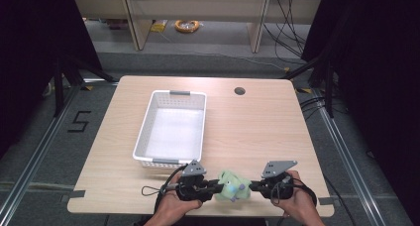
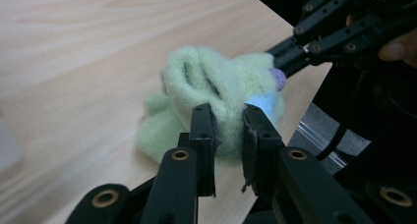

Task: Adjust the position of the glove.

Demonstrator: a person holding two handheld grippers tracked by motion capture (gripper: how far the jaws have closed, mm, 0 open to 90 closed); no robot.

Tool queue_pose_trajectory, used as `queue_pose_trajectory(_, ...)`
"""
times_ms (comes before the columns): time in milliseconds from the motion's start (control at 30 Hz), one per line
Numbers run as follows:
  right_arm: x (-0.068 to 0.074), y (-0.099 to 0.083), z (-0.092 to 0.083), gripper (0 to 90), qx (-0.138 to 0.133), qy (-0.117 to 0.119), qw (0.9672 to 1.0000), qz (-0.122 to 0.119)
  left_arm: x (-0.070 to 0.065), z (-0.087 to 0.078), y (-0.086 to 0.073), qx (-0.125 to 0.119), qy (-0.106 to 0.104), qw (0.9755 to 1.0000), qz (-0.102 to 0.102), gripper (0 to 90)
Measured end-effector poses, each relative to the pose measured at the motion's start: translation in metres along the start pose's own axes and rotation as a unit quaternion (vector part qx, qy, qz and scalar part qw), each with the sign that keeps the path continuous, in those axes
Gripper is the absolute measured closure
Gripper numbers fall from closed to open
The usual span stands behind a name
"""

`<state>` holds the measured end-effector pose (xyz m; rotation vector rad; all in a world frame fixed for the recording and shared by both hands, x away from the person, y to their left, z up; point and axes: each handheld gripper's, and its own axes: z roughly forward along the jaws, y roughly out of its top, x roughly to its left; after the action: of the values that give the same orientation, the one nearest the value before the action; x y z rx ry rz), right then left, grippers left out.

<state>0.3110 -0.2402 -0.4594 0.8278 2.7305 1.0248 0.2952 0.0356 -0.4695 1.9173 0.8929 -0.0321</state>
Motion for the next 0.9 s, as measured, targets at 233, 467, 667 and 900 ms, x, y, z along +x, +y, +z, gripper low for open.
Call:
queue_pose_trajectory(233,-0.015,-0.001,0.01,88.2,0.014,0.011,0.9998,0.0,-0.002,0.008,-0.009,0.006,0.002,0.9999,-0.015,75.7)
queue_pose_trajectory(467,-0.021,-0.003,0.02,87.9,0.041,0.014,0.999,0.01,-0.001,0.015,-0.021,0.016,0.014,0.9994,-0.027,74.1)
queue_pose_trajectory(667,-0.025,-0.006,0.022,81.2,0.043,-0.003,0.9988,0.023,-0.002,0.013,-0.027,0.024,0.012,0.9994,-0.024,70.9)
queue_pose_trajectory(900,-0.027,-0.007,0.011,55.2,0.015,-0.023,0.997,0.072,-0.002,-0.002,-0.028,0.017,0.006,0.9995,-0.025,59.7)
